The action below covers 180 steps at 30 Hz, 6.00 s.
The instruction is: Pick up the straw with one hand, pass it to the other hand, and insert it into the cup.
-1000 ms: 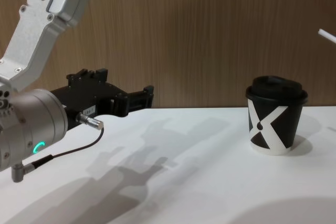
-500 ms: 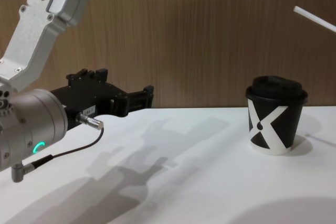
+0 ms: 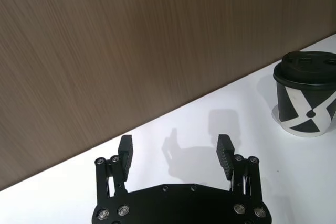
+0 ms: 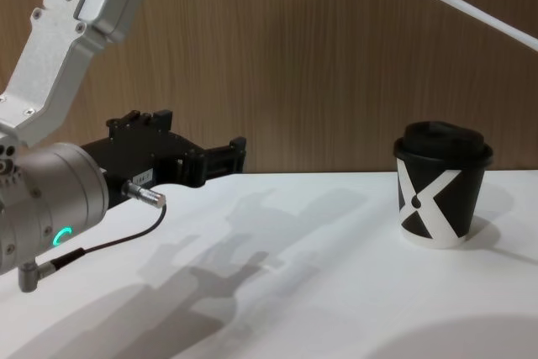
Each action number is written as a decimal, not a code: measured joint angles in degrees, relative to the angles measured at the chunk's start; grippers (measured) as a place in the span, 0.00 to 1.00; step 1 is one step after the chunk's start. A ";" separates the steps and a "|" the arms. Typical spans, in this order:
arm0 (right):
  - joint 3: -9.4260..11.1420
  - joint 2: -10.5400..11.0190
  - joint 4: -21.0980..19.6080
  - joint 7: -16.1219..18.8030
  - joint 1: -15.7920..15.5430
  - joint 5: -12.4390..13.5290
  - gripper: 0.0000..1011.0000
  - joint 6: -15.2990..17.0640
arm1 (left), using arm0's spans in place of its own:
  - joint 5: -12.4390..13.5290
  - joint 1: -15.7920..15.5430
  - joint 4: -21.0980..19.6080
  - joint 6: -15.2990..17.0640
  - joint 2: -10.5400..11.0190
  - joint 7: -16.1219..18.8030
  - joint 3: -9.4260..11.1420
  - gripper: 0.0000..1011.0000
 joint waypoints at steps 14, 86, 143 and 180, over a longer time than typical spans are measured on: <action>-3.17 0.44 0.27 6.01 2.90 5.02 0.00 -1.25 | 0.00 0.00 0.00 0.00 0.00 0.00 0.00 0.99; -5.42 0.48 -0.40 8.67 4.42 7.79 0.00 -0.71 | -14.72 -5.51 3.94 5.56 -0.08 -19.41 -2.00 0.99; -5.41 0.48 -0.40 8.65 4.41 7.77 0.00 -0.71 | -43.00 -11.07 10.41 15.78 -6.46 -42.58 -2.18 0.99; -5.41 0.47 -0.40 8.66 4.41 7.78 0.00 -0.71 | -48.18 -14.07 15.42 13.55 -12.11 -44.27 -0.65 0.99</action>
